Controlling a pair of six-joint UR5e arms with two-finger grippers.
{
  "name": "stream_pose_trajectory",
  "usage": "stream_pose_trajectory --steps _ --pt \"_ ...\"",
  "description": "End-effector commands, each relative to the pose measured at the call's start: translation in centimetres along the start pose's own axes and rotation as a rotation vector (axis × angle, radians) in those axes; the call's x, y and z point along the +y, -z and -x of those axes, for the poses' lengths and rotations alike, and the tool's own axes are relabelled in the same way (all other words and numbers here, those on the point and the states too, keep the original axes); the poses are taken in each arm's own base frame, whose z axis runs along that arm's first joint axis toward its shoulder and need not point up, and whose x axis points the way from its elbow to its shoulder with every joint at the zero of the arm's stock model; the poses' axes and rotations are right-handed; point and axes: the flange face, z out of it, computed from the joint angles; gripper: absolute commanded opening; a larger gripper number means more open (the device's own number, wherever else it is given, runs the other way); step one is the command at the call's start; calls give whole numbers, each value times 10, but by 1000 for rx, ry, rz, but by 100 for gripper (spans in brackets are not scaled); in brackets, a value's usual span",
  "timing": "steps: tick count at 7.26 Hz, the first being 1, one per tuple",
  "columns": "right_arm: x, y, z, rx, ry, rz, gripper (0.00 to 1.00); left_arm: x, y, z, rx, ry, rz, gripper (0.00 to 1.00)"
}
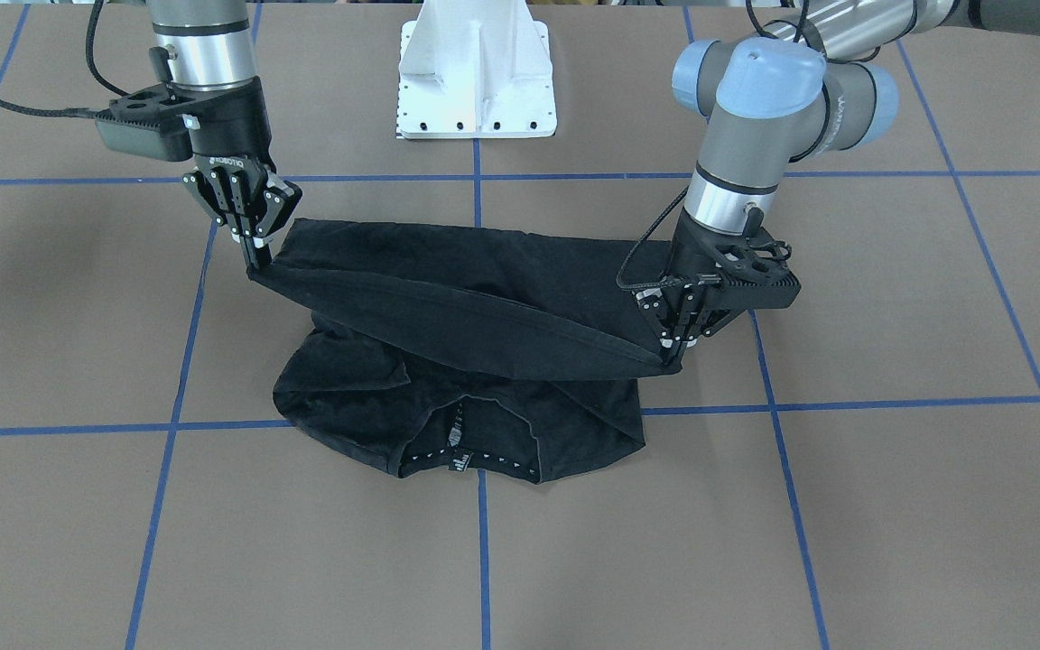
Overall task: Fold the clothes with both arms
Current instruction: 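Lay the hem down at the collar with both grippers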
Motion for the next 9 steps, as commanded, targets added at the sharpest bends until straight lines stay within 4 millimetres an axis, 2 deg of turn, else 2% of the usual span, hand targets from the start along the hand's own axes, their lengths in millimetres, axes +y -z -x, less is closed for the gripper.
stream_pose_trajectory --steps 1,2,3,4,6,8,9 --pt "-45 -46 28 76 5 -22 0 -14 -26 4 -26 -42 -5 0" --pt "-63 -66 31 104 -9 -29 0 -26 -44 -1 -32 -67 -10 0" --pt "-67 -85 31 98 -12 -31 0 -35 -56 -3 -40 -83 -14 0" --pt "-68 -111 28 100 -12 -33 0 -37 -70 2 -55 -105 -7 0" --pt "-67 -147 19 110 -11 -29 0 -38 -104 17 -76 -134 3 0" --pt "-61 -165 7 146 42 -18 0 -35 -135 39 -85 -166 10 0" --pt "-55 -169 3 155 52 -11 0 -35 -141 44 -91 -166 12 0"
